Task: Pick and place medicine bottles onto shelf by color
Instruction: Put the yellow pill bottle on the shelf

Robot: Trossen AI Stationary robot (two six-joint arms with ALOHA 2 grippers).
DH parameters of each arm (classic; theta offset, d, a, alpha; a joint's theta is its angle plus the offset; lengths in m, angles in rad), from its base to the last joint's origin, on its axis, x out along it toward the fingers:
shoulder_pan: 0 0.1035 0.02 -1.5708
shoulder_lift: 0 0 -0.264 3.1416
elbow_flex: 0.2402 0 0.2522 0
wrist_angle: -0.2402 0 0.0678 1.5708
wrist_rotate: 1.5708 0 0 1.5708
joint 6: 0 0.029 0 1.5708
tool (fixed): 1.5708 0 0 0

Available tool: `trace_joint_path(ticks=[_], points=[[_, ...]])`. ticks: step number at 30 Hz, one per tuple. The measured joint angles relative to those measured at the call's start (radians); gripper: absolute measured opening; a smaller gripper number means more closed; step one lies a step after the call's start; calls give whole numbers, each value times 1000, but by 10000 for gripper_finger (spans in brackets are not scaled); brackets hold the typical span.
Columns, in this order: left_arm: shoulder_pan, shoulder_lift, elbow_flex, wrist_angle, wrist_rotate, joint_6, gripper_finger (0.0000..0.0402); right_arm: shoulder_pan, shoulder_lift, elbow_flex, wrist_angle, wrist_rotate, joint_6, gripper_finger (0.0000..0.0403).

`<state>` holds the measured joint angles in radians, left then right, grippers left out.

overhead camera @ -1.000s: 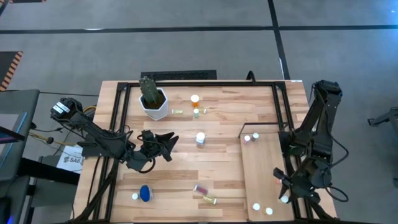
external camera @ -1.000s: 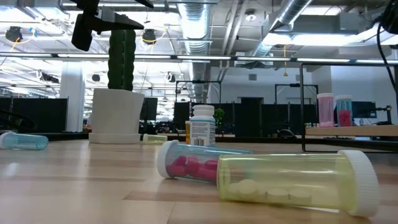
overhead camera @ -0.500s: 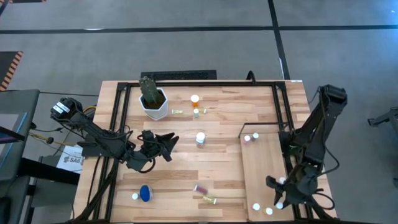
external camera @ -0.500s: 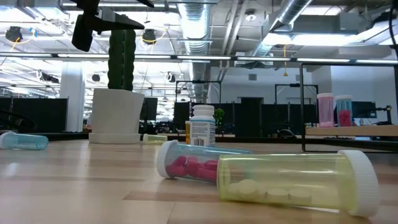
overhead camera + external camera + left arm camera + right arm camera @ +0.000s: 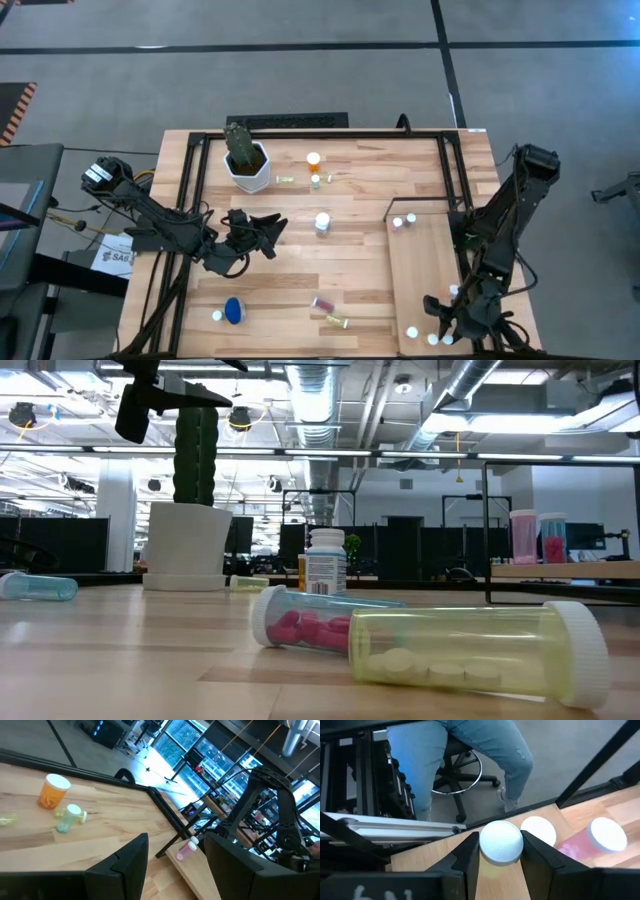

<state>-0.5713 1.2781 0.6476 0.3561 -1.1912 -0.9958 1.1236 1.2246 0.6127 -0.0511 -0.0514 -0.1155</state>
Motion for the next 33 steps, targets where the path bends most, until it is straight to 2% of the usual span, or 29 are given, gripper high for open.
trace_joint_path(ticks=[12, 33], points=[[0, 0, 0, -4, -1, 0, 183, 2, 73, 0, 73, -60, -17, 140], [0, 0, 0, -9, -1, 0, 183, -1, 74, 0, 91, -58, 13, 148]])
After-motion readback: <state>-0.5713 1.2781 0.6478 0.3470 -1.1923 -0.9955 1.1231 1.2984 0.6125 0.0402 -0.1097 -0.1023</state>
